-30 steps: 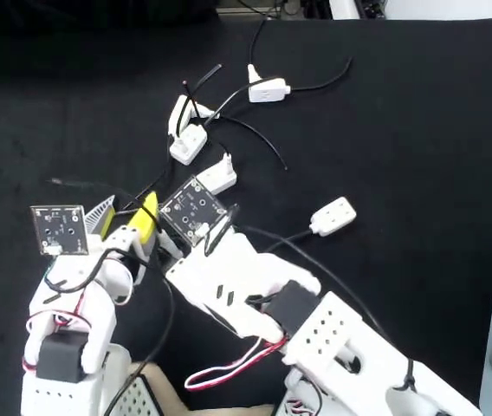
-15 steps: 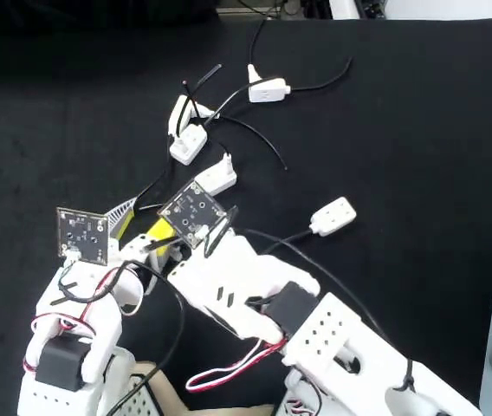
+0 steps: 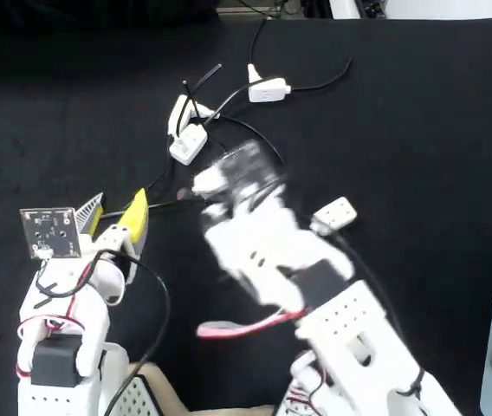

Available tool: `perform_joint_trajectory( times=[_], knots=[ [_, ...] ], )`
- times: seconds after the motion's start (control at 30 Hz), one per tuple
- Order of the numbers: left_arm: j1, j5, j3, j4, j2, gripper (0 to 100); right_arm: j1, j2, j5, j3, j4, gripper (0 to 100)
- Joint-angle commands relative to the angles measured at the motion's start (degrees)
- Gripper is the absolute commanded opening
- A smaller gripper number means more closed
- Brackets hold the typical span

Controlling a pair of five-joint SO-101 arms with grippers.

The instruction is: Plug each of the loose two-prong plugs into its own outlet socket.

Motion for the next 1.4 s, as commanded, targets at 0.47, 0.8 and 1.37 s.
perform_joint_trajectory(
  times=[0.47, 0.8, 1.37],
  knots=[
    [13.3, -11.5, -9.5, -1.1, 21.6, 22, 32.3, -1.0, -20.7, 0.2, -18.9, 1.2],
    [23.8, -19.3, -20.4, -1.1, 54.6, 31, 34.3, -0.9, -20.9, 2.6, -23.4, 1.2],
    [31.8, -21.5, -31.1, -8.6, 87.7, 30, 34.5, -0.9, -20.9, 2.9, -23.4, 1.2]
  ],
)
